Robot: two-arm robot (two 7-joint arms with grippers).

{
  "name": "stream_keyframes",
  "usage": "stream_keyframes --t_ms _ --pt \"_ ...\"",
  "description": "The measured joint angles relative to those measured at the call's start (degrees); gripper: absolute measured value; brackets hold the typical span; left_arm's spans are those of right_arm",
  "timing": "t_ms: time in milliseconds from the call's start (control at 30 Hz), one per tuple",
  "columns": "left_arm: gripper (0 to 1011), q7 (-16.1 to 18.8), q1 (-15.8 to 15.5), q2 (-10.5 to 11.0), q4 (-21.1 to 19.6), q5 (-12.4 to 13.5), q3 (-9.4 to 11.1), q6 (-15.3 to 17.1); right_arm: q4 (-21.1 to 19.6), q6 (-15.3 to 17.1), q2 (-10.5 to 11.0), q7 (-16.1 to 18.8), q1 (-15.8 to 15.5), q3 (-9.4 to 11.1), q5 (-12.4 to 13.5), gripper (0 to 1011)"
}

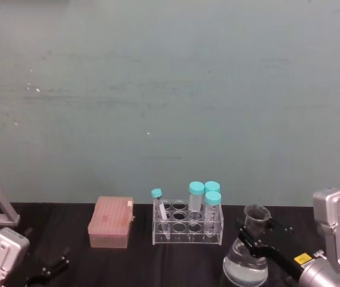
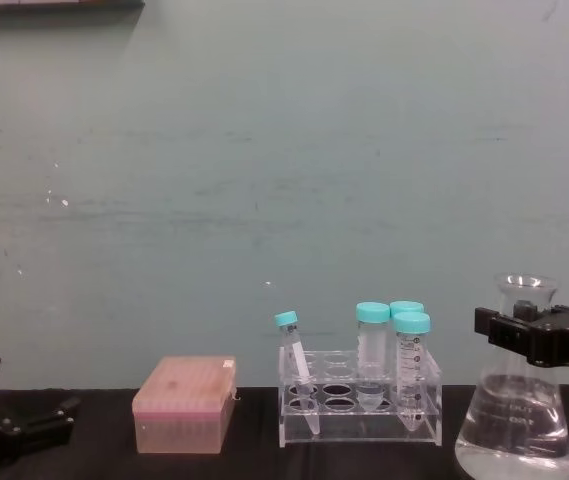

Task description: Pick up the beaker with the right gripper, shake it three times, and then put it down.

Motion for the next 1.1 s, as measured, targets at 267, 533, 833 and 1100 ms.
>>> stream_keyframes --t_ms 267,533,833,1100 --pt "1000 0.0 0.0 0.0 0.0 0.0 0.0 0.0 0.0 -0.1 0.0 0.0 0.0 0.0 0.0 456" --pt "1000 0.0 0.0 0.0 0.0 0.0 0.0 0.0 0.0 -0.2 0.1 0.0 0.1 0.0 0.0 453" --pt "1000 0.0 0.0 0.0 0.0 0.0 0.0 0.0 0.0 -0.2 0.1 0.0 0.1 0.0 0.0 456" --pt "1000 0.0 0.0 0.0 0.0 0.0 0.0 0.0 0.6 -0.4 -1.6 3.3 -0.3 2.0 6.5 456"
